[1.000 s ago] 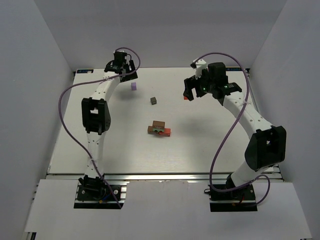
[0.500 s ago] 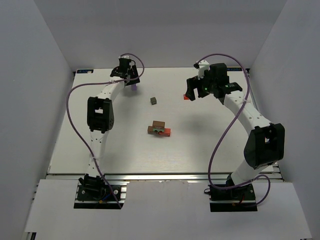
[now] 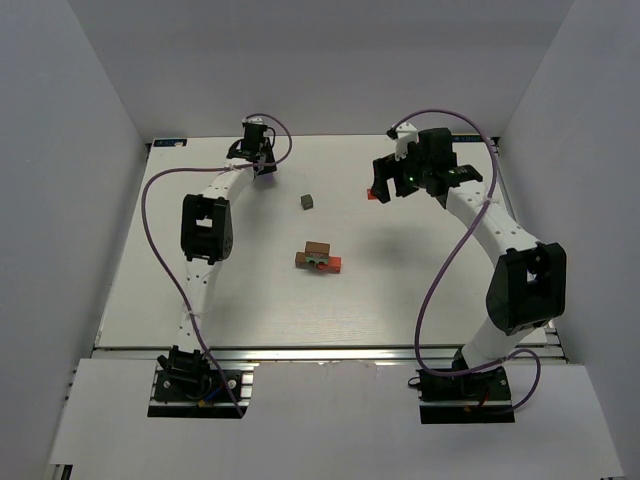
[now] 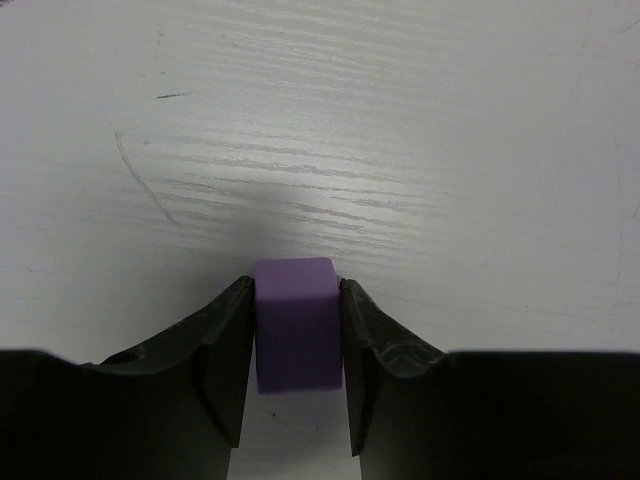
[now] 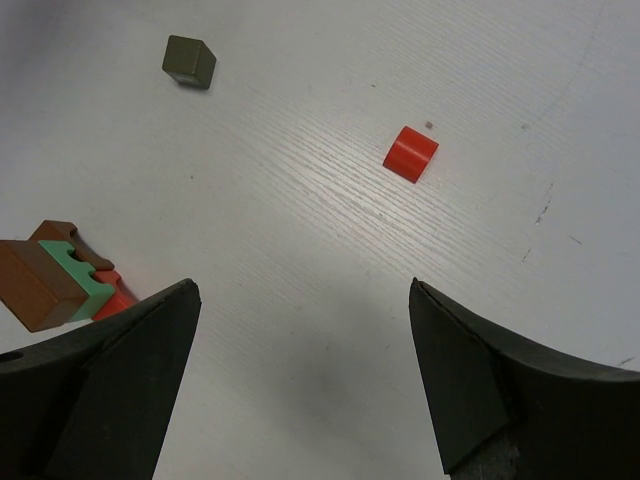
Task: Build the wood block tower
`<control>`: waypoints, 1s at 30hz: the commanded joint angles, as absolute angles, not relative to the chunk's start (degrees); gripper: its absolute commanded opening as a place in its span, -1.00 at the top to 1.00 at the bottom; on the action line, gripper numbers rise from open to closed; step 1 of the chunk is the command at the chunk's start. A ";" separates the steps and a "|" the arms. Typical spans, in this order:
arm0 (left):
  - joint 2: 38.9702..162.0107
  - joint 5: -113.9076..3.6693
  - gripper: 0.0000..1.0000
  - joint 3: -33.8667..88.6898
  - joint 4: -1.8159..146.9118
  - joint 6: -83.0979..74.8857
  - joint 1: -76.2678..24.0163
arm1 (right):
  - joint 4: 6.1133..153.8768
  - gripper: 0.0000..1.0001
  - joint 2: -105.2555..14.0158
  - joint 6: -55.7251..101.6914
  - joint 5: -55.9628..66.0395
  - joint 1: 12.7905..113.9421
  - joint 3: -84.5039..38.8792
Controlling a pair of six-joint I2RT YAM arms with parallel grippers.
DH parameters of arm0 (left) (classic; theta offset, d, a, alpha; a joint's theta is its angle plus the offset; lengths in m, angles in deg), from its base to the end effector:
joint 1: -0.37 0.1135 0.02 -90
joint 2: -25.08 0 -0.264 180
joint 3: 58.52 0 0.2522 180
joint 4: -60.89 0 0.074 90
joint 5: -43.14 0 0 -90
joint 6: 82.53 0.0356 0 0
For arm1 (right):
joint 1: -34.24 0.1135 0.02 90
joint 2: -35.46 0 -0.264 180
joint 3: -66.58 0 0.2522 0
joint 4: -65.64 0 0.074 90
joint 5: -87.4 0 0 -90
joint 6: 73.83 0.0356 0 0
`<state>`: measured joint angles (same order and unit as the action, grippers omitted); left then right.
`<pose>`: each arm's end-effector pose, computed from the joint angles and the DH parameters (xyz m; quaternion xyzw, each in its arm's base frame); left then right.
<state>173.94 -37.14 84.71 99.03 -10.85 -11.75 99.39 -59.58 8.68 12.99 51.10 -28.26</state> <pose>0.5641 -0.1150 0.1498 -0.0828 0.9133 -0.0275 0.3979 0.3659 0.1209 0.3151 -0.2467 0.8415 0.1573 0.4542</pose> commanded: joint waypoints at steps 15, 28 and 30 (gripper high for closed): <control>157.57 -51.93 1.00 76.63 102.51 4.64 -11.84 | 100.14 -0.79 -57.53 5.01 16.38 50.76 -27.43; 134.95 -96.68 1.00 74.58 131.04 44.98 -12.72 | 98.29 -0.79 -43.21 -0.09 16.38 50.76 -16.88; 134.07 -97.22 1.00 75.04 133.35 47.11 -14.65 | 99.08 -0.79 -41.27 -0.53 15.16 50.76 -16.61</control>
<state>134.66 -87.44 74.40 122.75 36.66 -12.58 100.26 -44.42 1.43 15.64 51.08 -17.26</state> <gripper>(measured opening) 0.458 0.895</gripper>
